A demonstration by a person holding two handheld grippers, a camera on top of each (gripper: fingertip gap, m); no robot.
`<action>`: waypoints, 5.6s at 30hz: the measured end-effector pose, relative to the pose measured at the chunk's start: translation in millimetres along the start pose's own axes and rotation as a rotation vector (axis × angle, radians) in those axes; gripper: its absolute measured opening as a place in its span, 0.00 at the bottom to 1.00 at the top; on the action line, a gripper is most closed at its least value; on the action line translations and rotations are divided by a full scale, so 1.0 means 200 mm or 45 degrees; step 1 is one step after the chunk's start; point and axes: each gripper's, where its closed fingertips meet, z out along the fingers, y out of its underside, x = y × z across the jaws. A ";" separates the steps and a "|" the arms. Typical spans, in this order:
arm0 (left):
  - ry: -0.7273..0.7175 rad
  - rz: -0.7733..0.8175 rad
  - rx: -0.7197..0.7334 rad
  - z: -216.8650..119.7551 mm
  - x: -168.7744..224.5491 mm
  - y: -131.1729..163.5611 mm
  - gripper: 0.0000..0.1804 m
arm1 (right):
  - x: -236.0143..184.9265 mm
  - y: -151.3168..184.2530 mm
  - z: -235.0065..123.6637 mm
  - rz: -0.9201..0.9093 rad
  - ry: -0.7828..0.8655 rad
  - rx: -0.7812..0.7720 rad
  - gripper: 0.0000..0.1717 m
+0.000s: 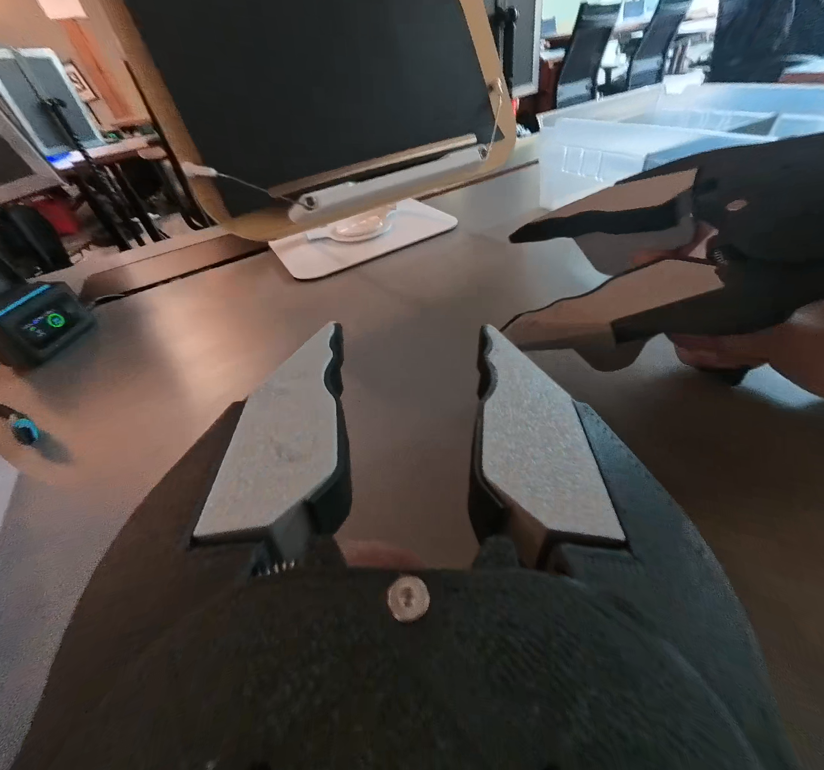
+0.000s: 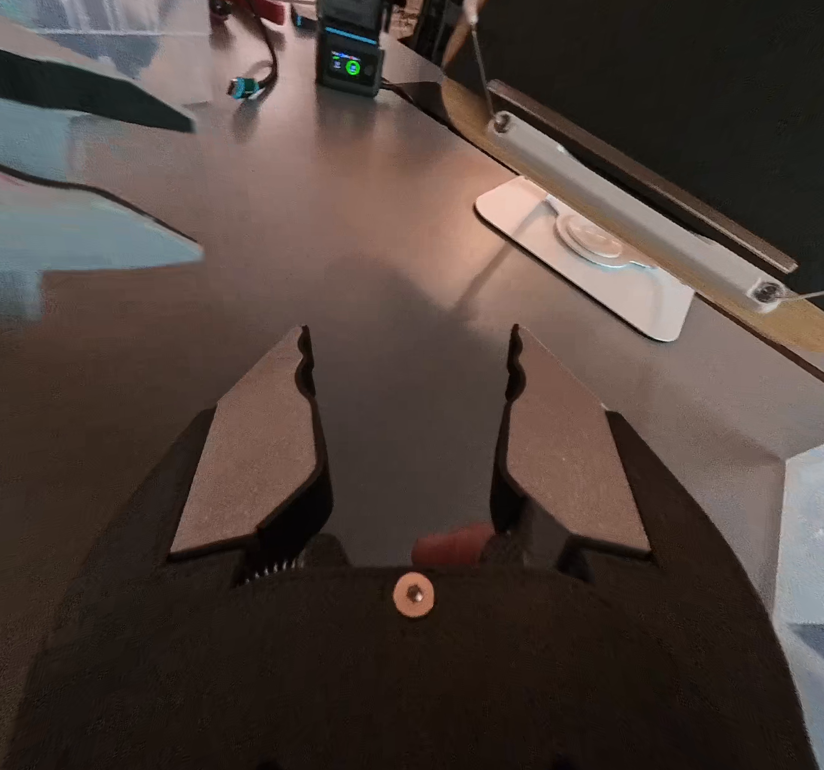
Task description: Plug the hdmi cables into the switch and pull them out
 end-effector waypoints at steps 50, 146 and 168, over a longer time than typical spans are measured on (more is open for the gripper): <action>-0.280 0.084 -0.150 -0.60 -0.70 -0.78 0.21 | 0.00 -0.03 0.06 -0.078 0.012 0.016 0.53; 0.935 -0.480 0.120 0.12 -0.02 -0.36 0.35 | 0.00 -0.32 -0.36 0.387 -0.904 0.503 0.05; 1.376 -0.233 0.050 0.05 0.44 -0.22 0.06 | -0.12 -0.29 -0.39 0.500 -1.161 0.420 0.06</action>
